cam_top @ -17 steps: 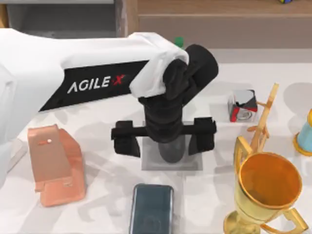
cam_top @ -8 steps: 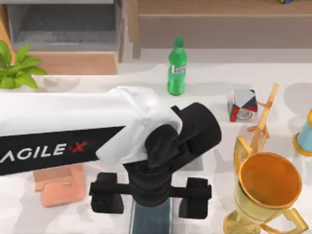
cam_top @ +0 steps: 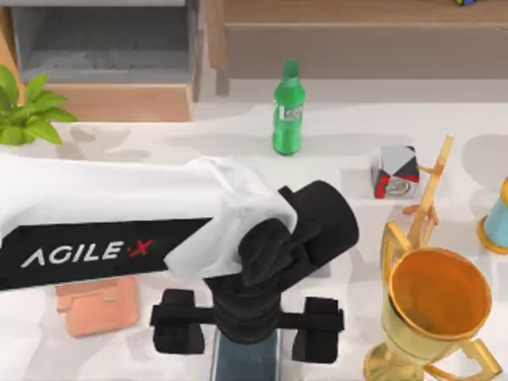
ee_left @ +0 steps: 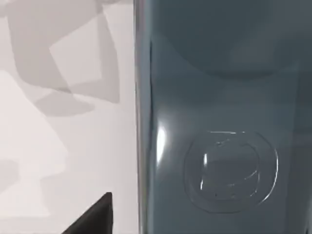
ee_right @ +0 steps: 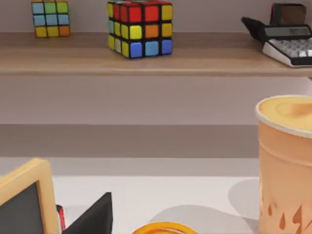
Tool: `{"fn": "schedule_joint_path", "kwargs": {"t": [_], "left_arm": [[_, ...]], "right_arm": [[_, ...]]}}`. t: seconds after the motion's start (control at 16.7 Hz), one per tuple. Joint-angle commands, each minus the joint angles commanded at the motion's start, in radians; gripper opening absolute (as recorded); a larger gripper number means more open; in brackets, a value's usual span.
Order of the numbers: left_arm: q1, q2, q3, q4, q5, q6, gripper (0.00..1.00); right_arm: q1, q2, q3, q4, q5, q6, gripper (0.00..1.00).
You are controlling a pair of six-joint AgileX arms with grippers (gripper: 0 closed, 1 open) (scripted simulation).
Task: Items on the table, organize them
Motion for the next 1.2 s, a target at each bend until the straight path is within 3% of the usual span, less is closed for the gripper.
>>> {"fn": "schedule_joint_path", "kwargs": {"t": [0.3, 0.6, 1.2], "left_arm": [[0.003, 0.081, -0.097, 0.185, 0.000, 0.004, 1.00], [0.003, 0.090, -0.107, 0.200, 0.000, 0.004, 1.00], [0.003, 0.090, -0.107, 0.200, 0.000, 0.004, 0.25]], "right_arm": [[0.000, 0.000, 0.000, 0.000, 0.000, 0.000, 1.00], [0.000, 0.000, 0.000, 0.000, 0.000, 0.000, 1.00], [0.000, 0.000, 0.000, 0.000, 0.000, 0.000, 1.00]]}}
